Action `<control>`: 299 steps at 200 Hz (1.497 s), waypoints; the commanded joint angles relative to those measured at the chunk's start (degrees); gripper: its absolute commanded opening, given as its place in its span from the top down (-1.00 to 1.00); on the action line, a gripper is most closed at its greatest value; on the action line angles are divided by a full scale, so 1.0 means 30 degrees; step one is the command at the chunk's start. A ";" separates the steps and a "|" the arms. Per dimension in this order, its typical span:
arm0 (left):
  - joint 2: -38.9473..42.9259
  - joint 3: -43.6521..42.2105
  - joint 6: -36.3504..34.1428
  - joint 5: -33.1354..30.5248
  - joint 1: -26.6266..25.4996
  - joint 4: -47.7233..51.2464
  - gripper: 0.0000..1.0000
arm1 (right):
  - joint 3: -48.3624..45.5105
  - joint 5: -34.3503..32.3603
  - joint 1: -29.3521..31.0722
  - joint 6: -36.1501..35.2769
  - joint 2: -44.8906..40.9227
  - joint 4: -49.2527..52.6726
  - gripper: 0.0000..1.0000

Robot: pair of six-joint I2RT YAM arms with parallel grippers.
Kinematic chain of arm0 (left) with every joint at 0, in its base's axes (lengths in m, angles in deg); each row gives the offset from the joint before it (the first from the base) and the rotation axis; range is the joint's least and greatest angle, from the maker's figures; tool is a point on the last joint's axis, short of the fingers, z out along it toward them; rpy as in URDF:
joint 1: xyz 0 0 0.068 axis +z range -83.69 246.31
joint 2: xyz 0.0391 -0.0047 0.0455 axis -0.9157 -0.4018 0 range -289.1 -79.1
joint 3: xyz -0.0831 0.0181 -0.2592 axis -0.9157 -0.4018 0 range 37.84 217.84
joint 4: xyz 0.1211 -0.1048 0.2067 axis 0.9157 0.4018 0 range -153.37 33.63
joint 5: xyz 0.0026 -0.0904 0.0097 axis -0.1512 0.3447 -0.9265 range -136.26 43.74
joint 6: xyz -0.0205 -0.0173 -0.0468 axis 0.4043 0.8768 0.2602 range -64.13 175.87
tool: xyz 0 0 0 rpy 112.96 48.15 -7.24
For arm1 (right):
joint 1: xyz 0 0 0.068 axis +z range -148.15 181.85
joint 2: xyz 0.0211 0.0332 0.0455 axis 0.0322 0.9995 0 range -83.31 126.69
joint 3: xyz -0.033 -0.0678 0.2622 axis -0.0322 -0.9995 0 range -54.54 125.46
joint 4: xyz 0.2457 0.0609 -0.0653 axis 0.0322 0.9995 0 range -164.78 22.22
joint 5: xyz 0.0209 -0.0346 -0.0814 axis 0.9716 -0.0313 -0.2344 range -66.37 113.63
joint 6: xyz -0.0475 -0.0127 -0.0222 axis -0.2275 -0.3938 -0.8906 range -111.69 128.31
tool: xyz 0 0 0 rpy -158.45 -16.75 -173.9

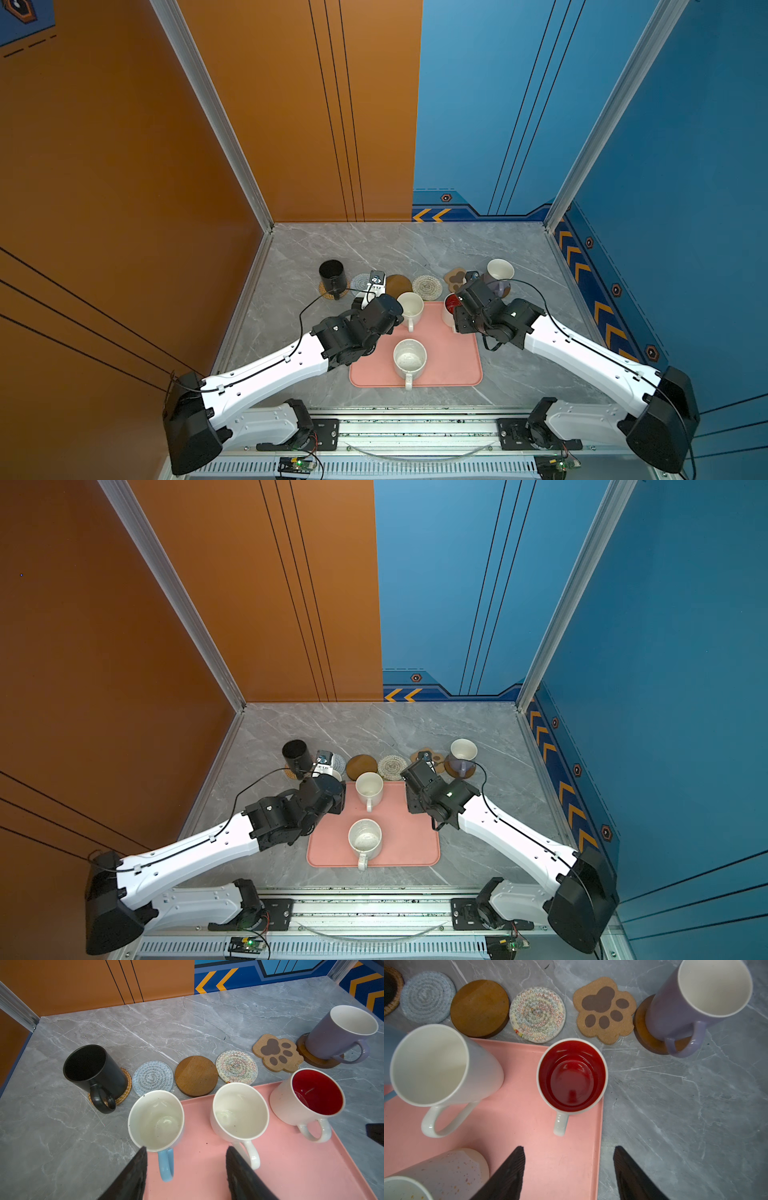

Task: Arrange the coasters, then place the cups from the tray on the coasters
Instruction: 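Lower the right gripper into the red-lined white mug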

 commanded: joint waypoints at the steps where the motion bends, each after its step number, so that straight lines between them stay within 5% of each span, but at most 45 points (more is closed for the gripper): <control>1: -0.0461 0.0319 0.0267 -0.0777 -0.0317 0.0387 -0.22 | -0.0033 0.0374 0.0020 0.0423 0.0709 -0.0364 -0.33; 299: -0.0350 -0.0278 -0.0256 -0.0292 0.0317 0.0240 -0.22 | -0.0768 0.0935 -0.1210 0.2481 0.6301 -0.3265 0.06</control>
